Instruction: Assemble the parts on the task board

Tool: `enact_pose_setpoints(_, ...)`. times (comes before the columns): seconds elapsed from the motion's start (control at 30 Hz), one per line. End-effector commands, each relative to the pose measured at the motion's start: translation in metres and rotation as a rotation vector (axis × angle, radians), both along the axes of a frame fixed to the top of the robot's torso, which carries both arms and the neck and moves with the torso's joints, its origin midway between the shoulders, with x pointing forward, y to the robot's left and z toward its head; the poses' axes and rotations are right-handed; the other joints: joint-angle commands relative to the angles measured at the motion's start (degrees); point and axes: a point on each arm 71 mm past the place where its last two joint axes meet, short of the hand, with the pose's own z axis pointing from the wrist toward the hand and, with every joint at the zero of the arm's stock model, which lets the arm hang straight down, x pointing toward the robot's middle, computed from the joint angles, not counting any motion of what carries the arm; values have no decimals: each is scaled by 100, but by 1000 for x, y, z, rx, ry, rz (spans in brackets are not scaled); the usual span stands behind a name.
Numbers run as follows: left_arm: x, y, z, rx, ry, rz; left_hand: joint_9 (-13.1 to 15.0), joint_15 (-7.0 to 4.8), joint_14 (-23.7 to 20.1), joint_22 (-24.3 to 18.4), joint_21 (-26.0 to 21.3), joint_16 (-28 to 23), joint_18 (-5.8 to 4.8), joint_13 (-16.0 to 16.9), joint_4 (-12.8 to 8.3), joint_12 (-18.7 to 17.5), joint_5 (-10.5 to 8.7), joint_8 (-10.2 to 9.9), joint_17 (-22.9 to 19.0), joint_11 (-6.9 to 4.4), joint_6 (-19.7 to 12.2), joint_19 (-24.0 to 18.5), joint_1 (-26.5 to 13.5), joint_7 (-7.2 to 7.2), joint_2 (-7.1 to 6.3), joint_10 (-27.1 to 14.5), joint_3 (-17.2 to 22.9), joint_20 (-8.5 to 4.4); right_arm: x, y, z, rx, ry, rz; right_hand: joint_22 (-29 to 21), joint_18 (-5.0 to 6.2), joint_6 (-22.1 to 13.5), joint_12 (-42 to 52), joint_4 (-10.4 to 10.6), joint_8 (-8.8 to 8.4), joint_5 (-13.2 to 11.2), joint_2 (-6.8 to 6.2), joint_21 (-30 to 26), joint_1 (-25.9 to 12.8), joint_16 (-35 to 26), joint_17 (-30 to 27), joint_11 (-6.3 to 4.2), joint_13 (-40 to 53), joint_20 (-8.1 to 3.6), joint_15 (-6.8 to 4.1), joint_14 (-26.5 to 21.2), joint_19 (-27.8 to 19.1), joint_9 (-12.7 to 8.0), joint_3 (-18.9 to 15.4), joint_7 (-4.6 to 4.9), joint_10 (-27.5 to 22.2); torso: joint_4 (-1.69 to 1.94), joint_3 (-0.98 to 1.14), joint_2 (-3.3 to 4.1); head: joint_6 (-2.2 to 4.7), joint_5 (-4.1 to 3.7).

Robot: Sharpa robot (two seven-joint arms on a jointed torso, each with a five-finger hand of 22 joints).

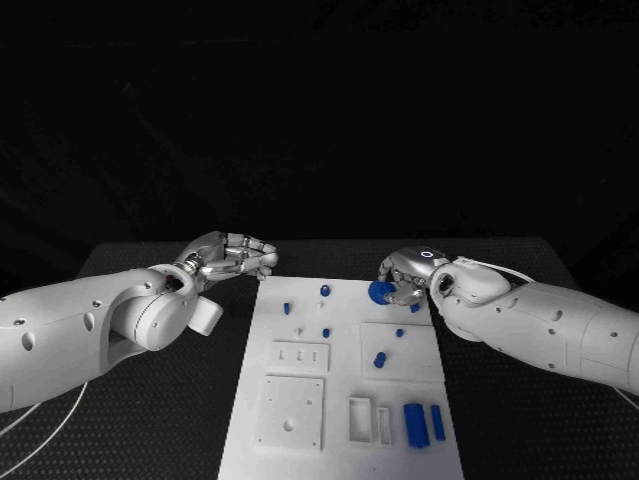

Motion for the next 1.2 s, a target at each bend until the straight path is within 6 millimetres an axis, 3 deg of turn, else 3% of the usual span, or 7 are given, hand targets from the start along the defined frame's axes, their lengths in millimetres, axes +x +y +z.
enact_pose_setpoints(0.03, -1, -2, 1, -5, -6, -16, 7, -3, 26, 45, -25, -29, 59, 9, -6, -20, -29, -31, 7, 5, 1, -41, -23, 8, 0, 26, 34, -7, -4, 1, -9, -70, -16, 3, 98, 182, 391, 34, 21, 51, -57, -39, 37, 36, -30, 9, -32, -18, -36, -37, 7, 23, 44, 55, 115, 18, 5, 0, -2, 6, -2)
enact_pose_setpoints(0.6, -1, -1, 1, -4, -6, -14, 9, -3, 28, 47, -26, -35, 58, 10, -6, -22, -28, -33, 13, 3, 1, -41, -24, 8, 0, 29, 35, -7, -9, 12, 7, -63, -120, 25, 91, 182, 455, 50, 150, 62, -158, -167, 50, 46, -42, 40, -56, -67, -53, -60, 31, 56, 60, 179, 91, 50, 5, -4, -3, 34, -9)
enact_pose_setpoints(1.2, -1, 0, 2, -4, -8, -10, 12, -3, 30, 48, -26, -42, 59, 11, -7, -25, -28, -34, 18, 3, 2, -41, -24, 8, -1, 32, 36, -6, -24, 53, 24, -52, -209, 83, 80, 182, 501, 70, 350, 55, -301, -342, 47, 112, -64, 63, -69, -116, -66, -71, 51, 93, 73, 371, 78, 92, 9, -10, -4, 90, -3)
